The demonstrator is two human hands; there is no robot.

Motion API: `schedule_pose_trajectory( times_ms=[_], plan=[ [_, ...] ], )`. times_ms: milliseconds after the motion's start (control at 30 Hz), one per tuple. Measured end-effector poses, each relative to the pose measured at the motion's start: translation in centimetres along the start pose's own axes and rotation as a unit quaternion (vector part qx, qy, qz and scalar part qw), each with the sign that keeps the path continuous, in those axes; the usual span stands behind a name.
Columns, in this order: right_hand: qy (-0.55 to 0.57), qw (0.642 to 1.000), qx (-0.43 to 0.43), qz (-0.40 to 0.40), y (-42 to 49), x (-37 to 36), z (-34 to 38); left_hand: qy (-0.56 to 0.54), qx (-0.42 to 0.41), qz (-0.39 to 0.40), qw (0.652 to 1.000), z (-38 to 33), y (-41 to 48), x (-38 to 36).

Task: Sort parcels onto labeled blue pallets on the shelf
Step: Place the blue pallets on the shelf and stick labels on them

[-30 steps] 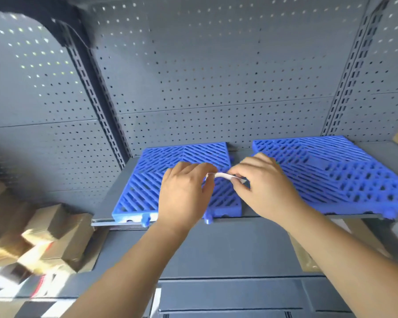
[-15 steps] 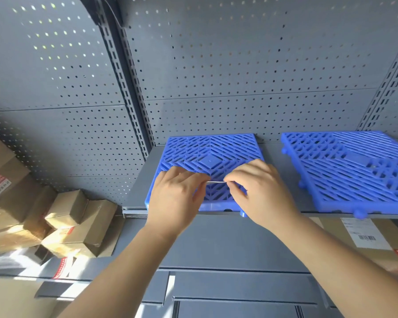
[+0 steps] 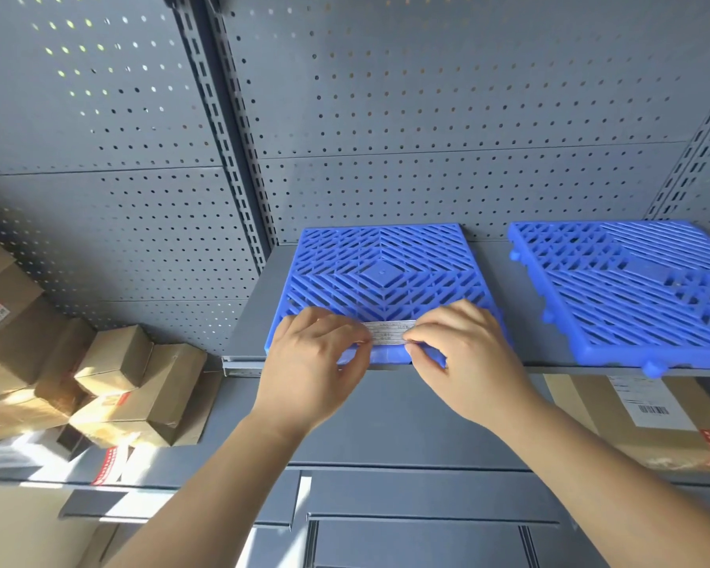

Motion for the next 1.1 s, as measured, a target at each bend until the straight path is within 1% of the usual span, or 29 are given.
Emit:
schedule_pose_trajectory(
  times_ms=[267, 400, 500, 600, 767, 933, 1100],
  plan=[
    [-0.001, 1.0, 0.01, -0.013, -0.4, 0.0, 0.1, -0.017, 0.024, -0.015, 0.999, 0.4, -0.5, 0.1],
    [0.002, 1.0, 0.004, -0.012, -0.4, 0.2, 0.1, -0.017, 0.043, -0.009, 0.999, 0.4, -0.5, 0.0],
    [0.017, 1.0, -0.016, -0.019, -0.1, 0.7, -0.3, -0.018, 0.053, -0.018, 0.998, 0.3, -0.5, 0.3],
    [0.019, 0.997, -0.055, -0.041, 0.1, 1.8, -1.5, -0.016, 0.062, -0.026, 0.998, 0.1, -0.5, 0.5],
    [0.015, 0.994, -0.091, -0.05, 0.1, 3.2, -3.3, -0.012, 0.083, -0.022, 0.996, -0.5, 0.1, 0.2],
    [0.006, 0.993, -0.097, -0.069, -0.8, 5.1, -4.5, -0.001, 0.076, -0.027, 0.997, -3.1, 1.4, -0.5],
    [-0.003, 0.991, -0.105, -0.08, -2.1, 7.9, -6.9, -0.007, 0.058, -0.019, 0.998, -7.3, 3.5, -1.8]
  ],
)
Point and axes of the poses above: each hand's wrist, its own y-axis towards the middle knuckle, its own x-axis out of the back of the hand, z = x × y, the point moved 9 cm from there along y, towards the middle knuckle, and after that the axes turned 10 degrees about -x, right-handed, at the moved point
